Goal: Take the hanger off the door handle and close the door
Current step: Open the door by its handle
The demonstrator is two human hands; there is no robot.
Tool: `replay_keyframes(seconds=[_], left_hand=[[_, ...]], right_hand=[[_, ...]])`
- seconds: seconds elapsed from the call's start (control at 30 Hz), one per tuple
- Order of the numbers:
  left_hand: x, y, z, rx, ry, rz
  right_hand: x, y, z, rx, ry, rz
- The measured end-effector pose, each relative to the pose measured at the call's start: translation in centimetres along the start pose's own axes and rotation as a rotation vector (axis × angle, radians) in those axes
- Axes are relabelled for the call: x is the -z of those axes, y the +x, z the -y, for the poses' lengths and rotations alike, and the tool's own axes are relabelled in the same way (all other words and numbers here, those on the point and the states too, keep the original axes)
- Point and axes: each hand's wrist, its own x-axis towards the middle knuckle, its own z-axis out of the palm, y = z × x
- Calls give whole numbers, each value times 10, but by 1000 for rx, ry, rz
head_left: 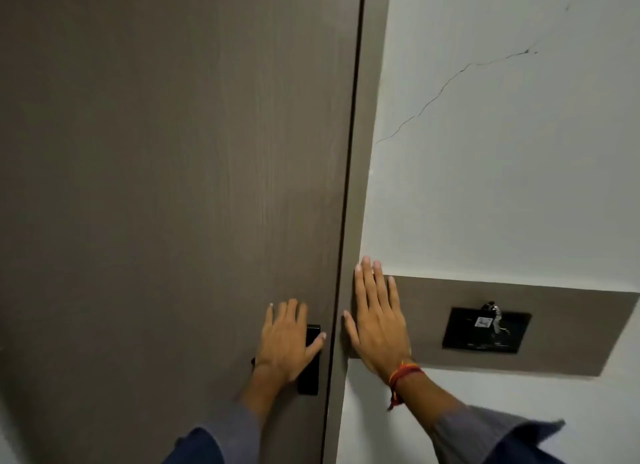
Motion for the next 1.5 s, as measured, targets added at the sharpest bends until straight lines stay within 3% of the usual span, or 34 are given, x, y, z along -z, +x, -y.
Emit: replay_keyframes(seconds=[0.33, 0.6, 0.87, 1.03, 1.23, 1.37, 1.5], left_hand=[[-101, -35, 16, 183, -37, 104], [-140, -50, 14, 226, -37, -207], [-155, -52, -2, 442, -565, -207], [-163, -55, -9, 511, -717, -211], [-153, -69, -13, 515, -721, -198], [-135, -86, -14, 483, -713, -36], [-123, -100, -9, 416, -573, -92]], right_hand=[[-86, -30, 9, -7, -77, -130], [-124, -27, 7, -3, -98, -263], [-130, -28, 7, 21, -77, -287], [-130, -27, 5, 23, -74, -303], [-126, -27, 6, 28, -68, -282], [-121, -28, 1, 51, -50, -256], [-114, -31, -3, 73, -36, -210]])
